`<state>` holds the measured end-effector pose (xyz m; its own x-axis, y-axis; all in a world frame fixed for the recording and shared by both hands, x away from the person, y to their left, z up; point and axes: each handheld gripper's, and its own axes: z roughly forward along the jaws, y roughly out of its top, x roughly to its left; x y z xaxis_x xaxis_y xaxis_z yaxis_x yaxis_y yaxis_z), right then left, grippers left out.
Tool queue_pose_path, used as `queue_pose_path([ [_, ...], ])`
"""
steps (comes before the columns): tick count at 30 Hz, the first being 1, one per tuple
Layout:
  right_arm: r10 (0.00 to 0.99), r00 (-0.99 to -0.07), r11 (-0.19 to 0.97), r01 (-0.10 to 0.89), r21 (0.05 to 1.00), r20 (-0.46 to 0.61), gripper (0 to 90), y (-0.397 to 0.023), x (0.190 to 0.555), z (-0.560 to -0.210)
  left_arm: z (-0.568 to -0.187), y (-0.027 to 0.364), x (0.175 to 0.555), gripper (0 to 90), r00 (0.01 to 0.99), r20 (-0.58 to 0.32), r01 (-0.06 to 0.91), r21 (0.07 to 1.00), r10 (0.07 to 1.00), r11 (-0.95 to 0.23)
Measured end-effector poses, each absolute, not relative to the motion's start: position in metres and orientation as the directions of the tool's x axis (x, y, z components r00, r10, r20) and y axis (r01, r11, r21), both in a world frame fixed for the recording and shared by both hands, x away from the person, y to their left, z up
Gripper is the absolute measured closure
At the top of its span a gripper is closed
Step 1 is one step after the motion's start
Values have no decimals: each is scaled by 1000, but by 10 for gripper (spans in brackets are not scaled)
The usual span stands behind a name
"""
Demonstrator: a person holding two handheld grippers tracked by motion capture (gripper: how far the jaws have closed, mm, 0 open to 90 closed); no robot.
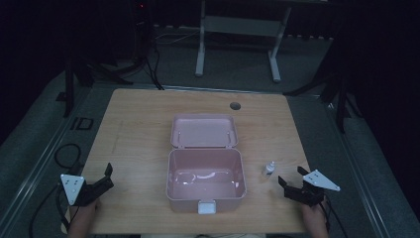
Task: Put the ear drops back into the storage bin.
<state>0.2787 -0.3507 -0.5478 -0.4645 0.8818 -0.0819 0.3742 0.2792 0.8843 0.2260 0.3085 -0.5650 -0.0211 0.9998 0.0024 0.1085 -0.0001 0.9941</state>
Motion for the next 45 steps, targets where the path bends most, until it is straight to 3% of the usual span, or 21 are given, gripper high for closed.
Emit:
queue_pose_path([
  [4,856,-517,291,456,841,-16,136,-356,281,-543,-565,309,227,23,-10,-3,110,994,1000,4],
  [11,828,-560,402,557,727,-29,128,-357,286,-529,-565,309,227,23,4,-2,112,994,1000,2],
  [16,794,-607,527,656,540,-37,125,-350,296,-515,-565,309,226,23,17,-1,117,993,1000,-1],
  [18,782,-623,547,666,507,-25,125,-348,298,-514,-565,309,226,23,18,-2,117,993,1000,0],
  [22,751,-660,626,706,331,-14,124,-339,306,-510,-565,309,226,23,16,-3,119,993,1000,1],
  [23,751,-660,626,706,331,-14,124,-339,306,-510,-565,309,226,23,17,-2,119,993,1000,0],
  [33,692,-721,721,693,3,17,129,-320,317,-502,-565,309,226,23,18,6,117,993,1000,-8],
  [40,677,-736,734,673,-84,14,132,-312,325,-500,-565,309,226,23,22,4,118,993,1000,-6],
  [45,664,-747,747,661,-73,36,130,-307,331,-497,-565,309,226,23,21,3,119,993,1000,-6],
])
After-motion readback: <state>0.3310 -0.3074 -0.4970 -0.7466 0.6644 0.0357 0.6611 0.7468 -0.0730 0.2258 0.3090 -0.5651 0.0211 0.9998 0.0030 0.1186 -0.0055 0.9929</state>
